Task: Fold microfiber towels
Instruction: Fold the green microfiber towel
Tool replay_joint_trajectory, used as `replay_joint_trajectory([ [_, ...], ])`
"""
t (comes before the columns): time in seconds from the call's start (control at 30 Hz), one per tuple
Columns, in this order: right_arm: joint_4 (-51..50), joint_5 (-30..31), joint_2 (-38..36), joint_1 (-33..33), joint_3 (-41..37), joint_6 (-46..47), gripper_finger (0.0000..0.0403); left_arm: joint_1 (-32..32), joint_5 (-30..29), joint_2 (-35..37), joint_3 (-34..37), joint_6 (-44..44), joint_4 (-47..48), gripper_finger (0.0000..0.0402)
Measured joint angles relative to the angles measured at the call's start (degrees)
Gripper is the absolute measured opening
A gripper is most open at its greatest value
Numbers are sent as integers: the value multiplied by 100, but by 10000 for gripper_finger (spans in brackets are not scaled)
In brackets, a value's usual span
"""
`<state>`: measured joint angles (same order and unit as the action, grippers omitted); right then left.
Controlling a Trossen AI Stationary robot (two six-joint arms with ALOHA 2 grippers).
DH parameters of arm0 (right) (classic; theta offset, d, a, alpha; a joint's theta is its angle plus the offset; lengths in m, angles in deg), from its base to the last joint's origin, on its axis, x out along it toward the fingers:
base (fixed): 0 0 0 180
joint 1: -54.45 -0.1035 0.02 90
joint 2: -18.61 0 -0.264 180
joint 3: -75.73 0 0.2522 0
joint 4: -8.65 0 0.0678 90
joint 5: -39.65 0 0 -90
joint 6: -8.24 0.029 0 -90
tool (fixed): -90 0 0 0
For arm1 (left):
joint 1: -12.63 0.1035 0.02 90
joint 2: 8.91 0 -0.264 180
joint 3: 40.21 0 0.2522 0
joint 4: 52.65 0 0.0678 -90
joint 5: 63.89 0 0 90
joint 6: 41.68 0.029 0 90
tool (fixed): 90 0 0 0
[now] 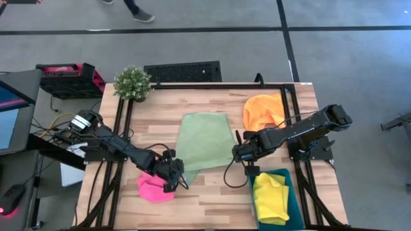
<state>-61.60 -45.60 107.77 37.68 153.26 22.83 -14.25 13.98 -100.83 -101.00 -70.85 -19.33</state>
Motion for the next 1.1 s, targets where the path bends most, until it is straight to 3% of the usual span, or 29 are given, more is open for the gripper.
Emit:
replay_joint_trajectory([
  [0.5, 0, -1, 0, 4, 1, 2, 2, -299, -34, 474, -2, 529, -190, 122],
  [0.83, 2, -2, 2, 127, 0, 4, 2, -468, -158, -208, -9, 1144, -1674, 122],
  [1.1, -6, -20, 2, 295, 0, 0, 2, -549, -372, -896, -129, 1367, -2103, 122],
])
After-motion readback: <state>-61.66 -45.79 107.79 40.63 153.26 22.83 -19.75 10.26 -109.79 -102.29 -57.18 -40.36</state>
